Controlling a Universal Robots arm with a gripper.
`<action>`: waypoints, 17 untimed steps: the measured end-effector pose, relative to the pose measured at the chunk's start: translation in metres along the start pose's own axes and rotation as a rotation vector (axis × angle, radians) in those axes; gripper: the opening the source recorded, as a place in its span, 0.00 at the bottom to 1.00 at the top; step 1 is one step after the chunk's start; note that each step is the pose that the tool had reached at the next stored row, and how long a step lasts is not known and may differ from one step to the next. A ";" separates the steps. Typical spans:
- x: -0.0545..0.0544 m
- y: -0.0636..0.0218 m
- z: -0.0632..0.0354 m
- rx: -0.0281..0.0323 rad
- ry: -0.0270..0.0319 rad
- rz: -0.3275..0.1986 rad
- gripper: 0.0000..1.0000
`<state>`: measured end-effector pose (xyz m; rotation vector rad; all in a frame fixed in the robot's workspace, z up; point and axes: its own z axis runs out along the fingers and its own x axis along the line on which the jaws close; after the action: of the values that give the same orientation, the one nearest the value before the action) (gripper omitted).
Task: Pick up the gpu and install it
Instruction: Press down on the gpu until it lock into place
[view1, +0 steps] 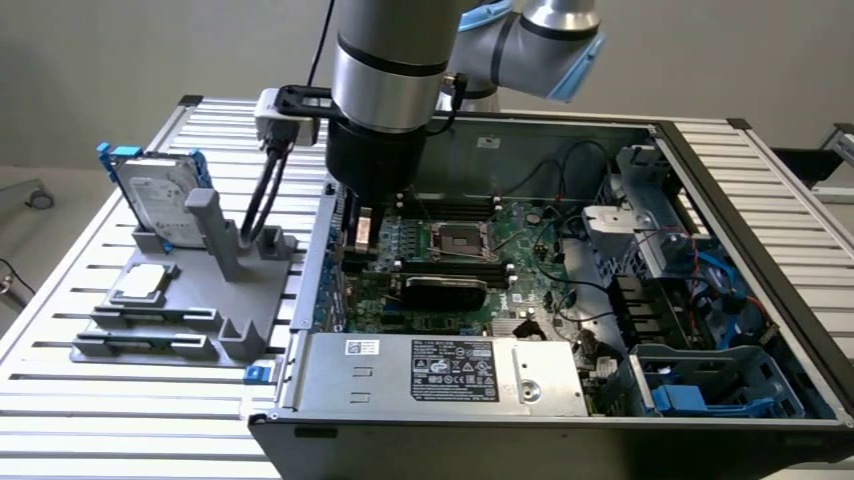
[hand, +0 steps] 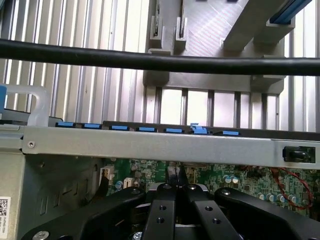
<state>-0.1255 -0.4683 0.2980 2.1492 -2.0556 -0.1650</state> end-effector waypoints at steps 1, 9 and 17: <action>0.000 0.0000 0.0000 -0.0003 -0.0004 0.001 0.11; -0.002 0.0000 -0.0005 -0.0023 -0.0030 0.016 0.11; -0.005 -0.0001 -0.0005 -0.0033 -0.0056 0.035 0.11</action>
<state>-0.1255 -0.4635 0.2983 2.1116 -2.0931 -0.1701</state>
